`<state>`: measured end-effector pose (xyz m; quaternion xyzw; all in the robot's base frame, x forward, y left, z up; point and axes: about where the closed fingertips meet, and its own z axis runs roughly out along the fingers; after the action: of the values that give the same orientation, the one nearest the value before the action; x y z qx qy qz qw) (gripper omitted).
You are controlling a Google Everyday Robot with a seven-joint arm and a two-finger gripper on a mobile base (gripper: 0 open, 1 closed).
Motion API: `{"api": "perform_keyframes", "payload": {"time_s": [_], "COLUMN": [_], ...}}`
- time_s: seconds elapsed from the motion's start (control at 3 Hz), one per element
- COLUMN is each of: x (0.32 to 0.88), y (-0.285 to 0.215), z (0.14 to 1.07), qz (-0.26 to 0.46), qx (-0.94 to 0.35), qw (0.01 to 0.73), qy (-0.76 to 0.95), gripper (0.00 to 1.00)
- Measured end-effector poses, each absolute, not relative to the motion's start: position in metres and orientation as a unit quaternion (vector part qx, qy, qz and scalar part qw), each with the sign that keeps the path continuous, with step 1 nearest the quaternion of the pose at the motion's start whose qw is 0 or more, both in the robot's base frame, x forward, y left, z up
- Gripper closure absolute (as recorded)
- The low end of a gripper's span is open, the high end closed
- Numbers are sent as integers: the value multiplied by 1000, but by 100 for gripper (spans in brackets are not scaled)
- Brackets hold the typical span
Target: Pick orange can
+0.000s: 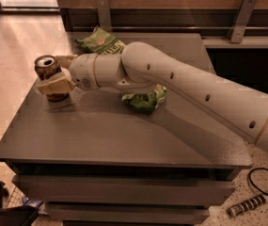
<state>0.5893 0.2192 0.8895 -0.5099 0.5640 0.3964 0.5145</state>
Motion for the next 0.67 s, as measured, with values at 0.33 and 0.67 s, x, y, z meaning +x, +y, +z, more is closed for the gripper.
{"api": "perform_keyframes", "payload": {"time_s": [0.33,0.67], "x": [588,586], "y": [221,224], "z": [890,890], "qz": [397,399], "qx": [-511,-513], "qw": [514,513], "qy": [563,561], "gripper": [55,86]}}
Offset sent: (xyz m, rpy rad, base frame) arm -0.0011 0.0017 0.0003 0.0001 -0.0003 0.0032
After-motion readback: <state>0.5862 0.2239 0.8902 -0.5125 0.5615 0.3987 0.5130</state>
